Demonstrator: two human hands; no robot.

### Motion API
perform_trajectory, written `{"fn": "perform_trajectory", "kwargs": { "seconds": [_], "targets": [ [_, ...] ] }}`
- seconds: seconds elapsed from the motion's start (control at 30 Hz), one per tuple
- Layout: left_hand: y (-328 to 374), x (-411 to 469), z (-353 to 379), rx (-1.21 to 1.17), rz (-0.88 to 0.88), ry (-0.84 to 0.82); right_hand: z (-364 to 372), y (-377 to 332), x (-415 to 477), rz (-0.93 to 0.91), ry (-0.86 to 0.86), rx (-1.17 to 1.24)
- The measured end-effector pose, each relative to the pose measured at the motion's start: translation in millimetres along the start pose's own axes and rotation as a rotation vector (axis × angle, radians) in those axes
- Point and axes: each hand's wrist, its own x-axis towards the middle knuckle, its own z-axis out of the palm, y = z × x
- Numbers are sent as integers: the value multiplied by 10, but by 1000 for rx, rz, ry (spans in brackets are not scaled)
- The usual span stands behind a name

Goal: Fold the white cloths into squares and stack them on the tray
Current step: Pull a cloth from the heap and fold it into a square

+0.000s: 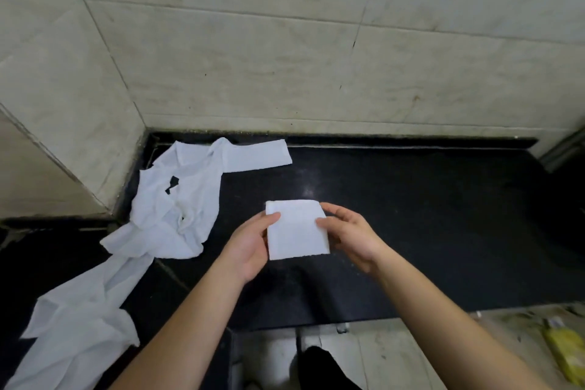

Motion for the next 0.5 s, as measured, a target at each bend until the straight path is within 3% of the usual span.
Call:
{"fn": "perform_trajectory", "kwargs": {
  "seconds": [0.23, 0.5],
  "targets": [
    [-210, -226, 841, 161, -34, -130, -784, 1, -620, 15, -80, 138],
    [-766, -299, 2364, 426, -29, -270, -2230, 157, -1490, -80, 21, 268]
  ]
}}
